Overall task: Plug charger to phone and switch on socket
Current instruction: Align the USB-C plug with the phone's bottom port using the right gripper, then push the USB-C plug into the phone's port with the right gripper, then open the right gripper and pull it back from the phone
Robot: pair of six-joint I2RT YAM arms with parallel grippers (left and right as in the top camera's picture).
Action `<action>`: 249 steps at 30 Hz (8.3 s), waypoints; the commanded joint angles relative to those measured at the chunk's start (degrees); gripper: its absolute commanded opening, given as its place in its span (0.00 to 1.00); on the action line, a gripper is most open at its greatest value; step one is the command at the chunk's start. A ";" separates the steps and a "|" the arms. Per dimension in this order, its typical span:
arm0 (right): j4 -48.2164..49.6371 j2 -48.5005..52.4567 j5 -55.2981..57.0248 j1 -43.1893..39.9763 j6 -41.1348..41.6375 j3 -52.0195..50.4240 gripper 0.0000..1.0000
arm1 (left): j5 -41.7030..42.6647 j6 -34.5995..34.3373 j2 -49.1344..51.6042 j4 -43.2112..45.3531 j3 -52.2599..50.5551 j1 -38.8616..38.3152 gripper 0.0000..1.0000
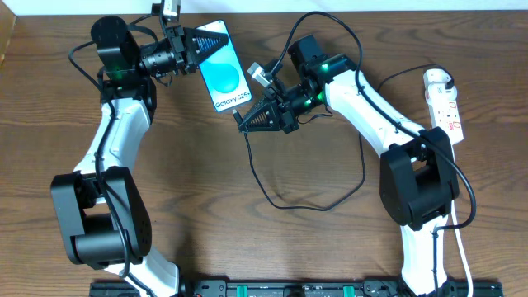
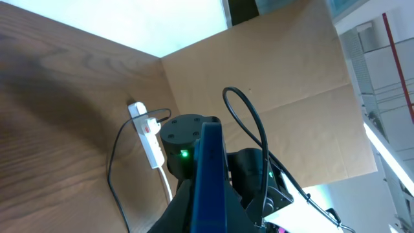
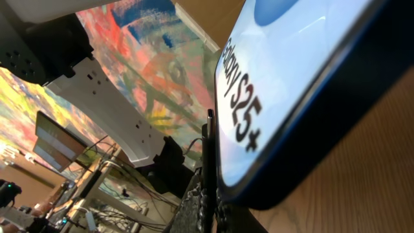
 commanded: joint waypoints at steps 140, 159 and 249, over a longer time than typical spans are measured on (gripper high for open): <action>6.25 0.70 -0.33 -0.37 9.62 -0.39 0.01 | -0.68 1.38 -1.07 0.48 0.04 0.44 0.07; 6.38 0.70 -0.48 -0.48 10.27 -0.39 0.01 | -0.74 1.44 -1.07 0.50 0.04 0.46 0.07; 27.96 0.70 -0.85 -0.11 30.38 -0.37 0.01 | 2.49 7.52 -1.07 0.46 0.04 0.15 0.07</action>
